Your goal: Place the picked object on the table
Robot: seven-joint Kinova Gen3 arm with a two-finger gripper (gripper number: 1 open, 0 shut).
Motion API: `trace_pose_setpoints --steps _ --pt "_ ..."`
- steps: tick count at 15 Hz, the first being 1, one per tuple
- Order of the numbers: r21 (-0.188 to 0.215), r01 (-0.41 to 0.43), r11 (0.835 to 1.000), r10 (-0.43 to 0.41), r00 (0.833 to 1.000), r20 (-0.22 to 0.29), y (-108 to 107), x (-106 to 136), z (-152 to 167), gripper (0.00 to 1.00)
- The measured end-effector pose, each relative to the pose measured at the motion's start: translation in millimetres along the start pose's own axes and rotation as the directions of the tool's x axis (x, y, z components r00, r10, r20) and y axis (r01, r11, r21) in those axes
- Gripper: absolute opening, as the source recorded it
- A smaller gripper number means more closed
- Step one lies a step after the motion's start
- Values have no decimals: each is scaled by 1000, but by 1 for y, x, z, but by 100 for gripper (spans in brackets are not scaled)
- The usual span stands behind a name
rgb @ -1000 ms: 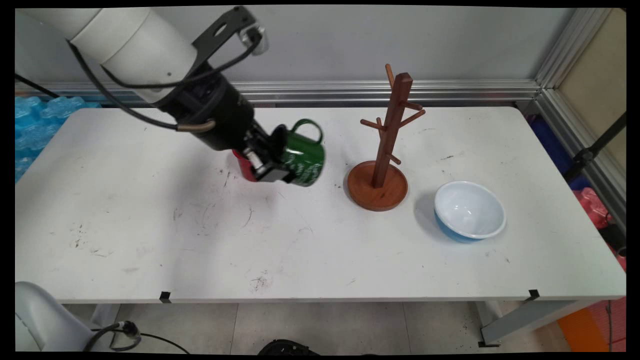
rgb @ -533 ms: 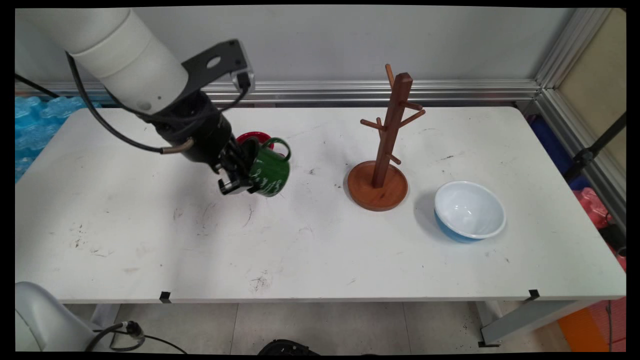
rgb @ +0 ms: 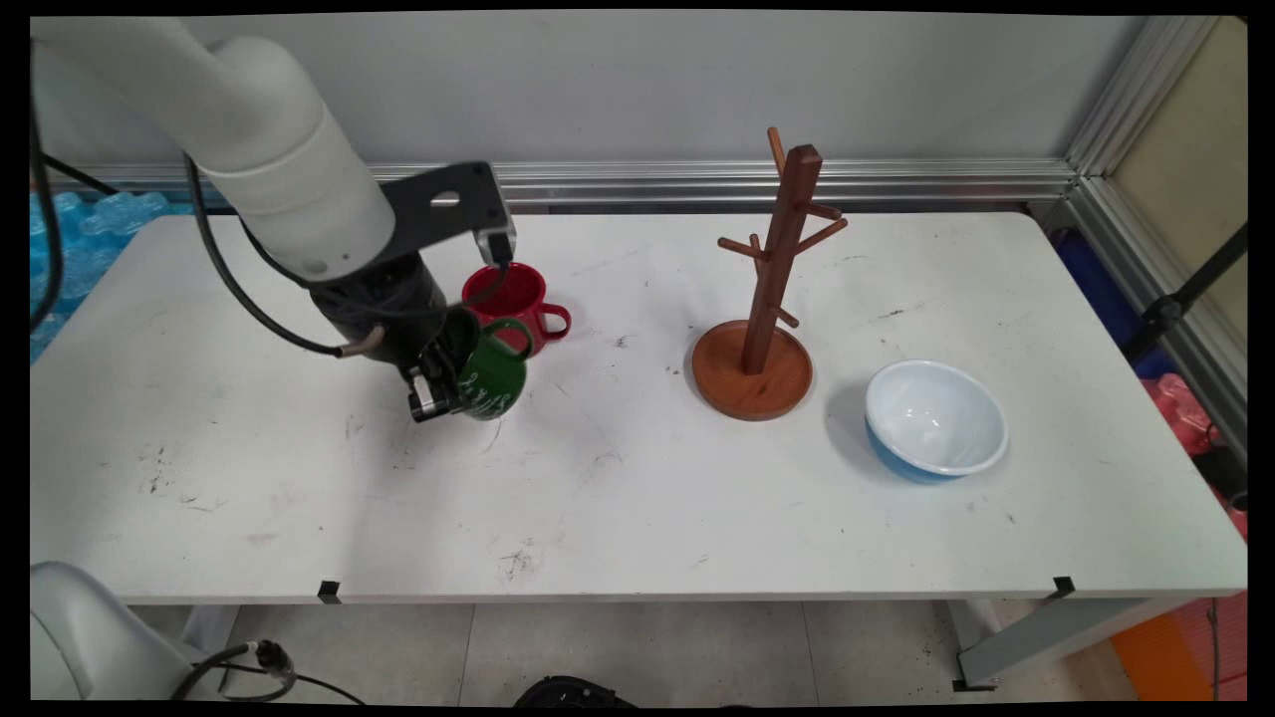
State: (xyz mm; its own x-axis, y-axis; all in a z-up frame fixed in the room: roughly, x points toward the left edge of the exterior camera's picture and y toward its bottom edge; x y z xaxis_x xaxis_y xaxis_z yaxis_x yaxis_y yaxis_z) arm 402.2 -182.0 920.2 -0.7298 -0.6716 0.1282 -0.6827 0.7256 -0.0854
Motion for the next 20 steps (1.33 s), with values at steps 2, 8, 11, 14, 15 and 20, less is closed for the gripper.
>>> trace_pose_setpoints --steps 2,8,11,14,15,20 --pt "16 2 1000 -3 999 49 1 0 8 0" --pt "59 15 998 -26 982 187 6 -1 29 0" --pt "70 20 997 -35 972 232 9 2 36 0" --pt "73 29 997 -47 961 273 14 6 45 0" --pt "72 31 997 -50 957 284 15 8 48 0" --pt "70 38 997 -59 942 329 21 17 62 0"
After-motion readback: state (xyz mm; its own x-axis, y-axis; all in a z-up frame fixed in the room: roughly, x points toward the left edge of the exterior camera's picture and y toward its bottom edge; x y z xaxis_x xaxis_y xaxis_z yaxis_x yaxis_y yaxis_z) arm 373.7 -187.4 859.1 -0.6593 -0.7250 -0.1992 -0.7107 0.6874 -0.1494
